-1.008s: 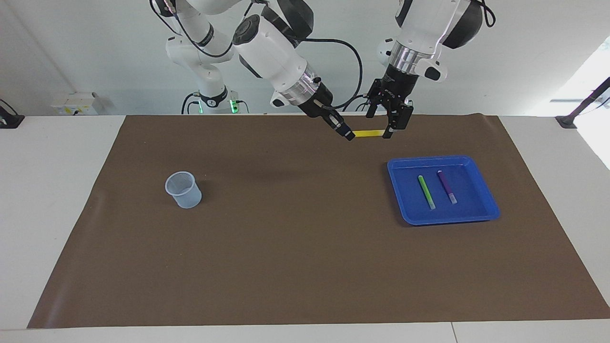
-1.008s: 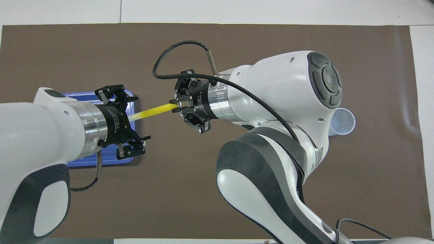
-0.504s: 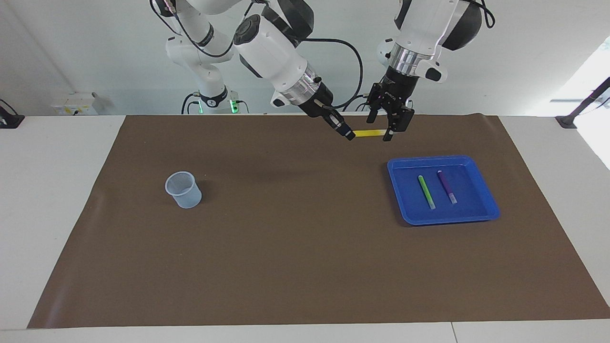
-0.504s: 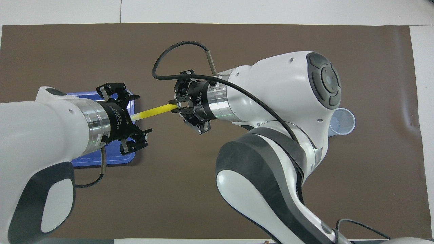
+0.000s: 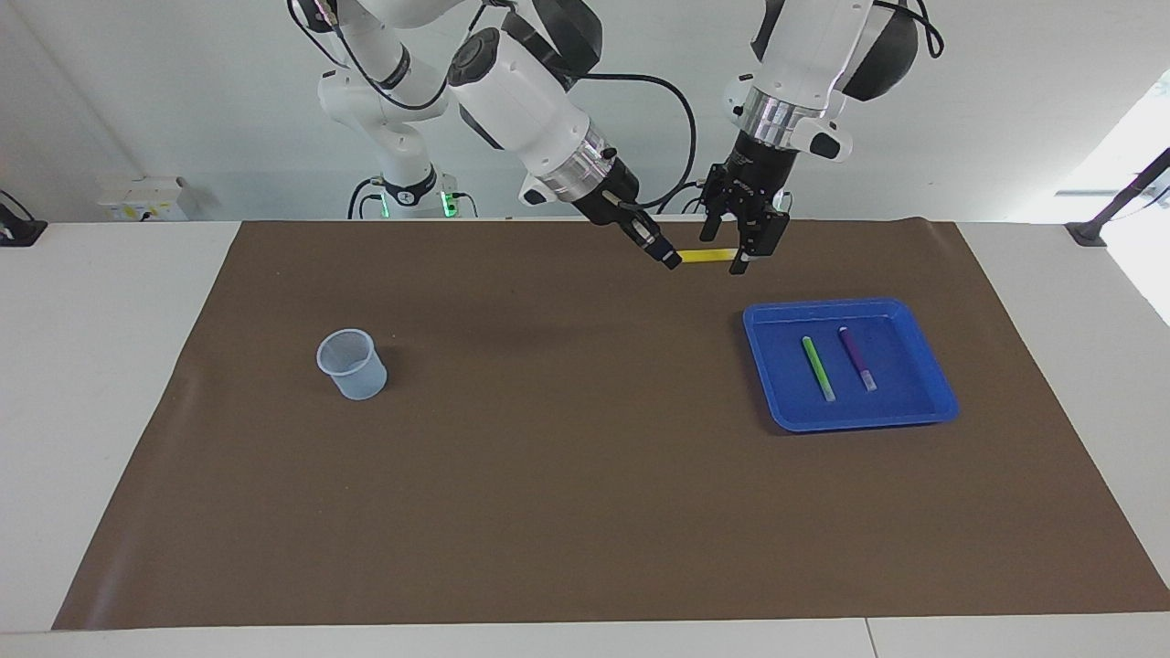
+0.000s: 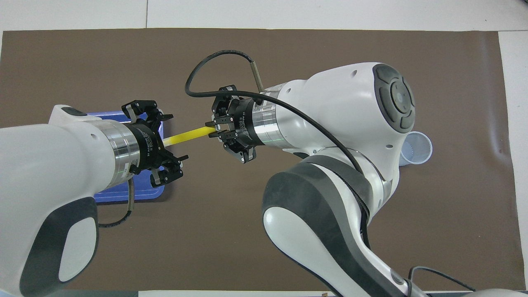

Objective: Right arm passes pens to left for tray arrangement
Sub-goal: 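Pass the yellow pen from the right gripper to the left gripper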

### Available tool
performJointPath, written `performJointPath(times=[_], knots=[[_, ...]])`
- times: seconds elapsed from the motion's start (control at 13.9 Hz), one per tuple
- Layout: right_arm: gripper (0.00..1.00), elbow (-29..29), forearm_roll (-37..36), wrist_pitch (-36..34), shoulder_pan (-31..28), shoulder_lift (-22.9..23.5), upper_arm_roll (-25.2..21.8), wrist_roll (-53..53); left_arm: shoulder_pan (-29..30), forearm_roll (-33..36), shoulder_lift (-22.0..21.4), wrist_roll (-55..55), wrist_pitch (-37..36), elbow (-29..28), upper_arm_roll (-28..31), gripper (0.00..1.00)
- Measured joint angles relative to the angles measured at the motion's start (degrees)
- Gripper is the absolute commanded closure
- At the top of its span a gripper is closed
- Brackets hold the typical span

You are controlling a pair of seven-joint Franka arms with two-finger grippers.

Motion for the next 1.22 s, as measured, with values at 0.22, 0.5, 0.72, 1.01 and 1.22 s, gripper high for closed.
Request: performJointPath(times=[0.22,0.5,0.72,1.01,1.22], knots=[[1.0,0.0,0.0,0.0,0.0,0.0,0.0,0.0,0.0,0.17,0.02,-0.03,0.3,-0.16,0.0,0.69],[1.0,0.0,0.0,0.0,0.0,0.0,0.0,0.0,0.0,0.53,0.02,-0.14,0.38,-0.15,0.0,0.88],[1.0,0.0,0.0,0.88,0.0,0.08,0.0,0.0,-0.23,2.01,0.02,-1.19,0.37,-0.14,-0.13,1.0],[1.0,-0.03,-0.03,1.02,0.01,0.2,0.0,0.0,-0.78,3.74,0.03,-1.15,0.41,-0.14,-0.16,1.0],[0.0,-0.03,-0.03,1.01,0.01,0.21,0.0,0.0,-0.78,3.75,0.03,-1.15,0.41,-0.14,-0.16,1.0]])
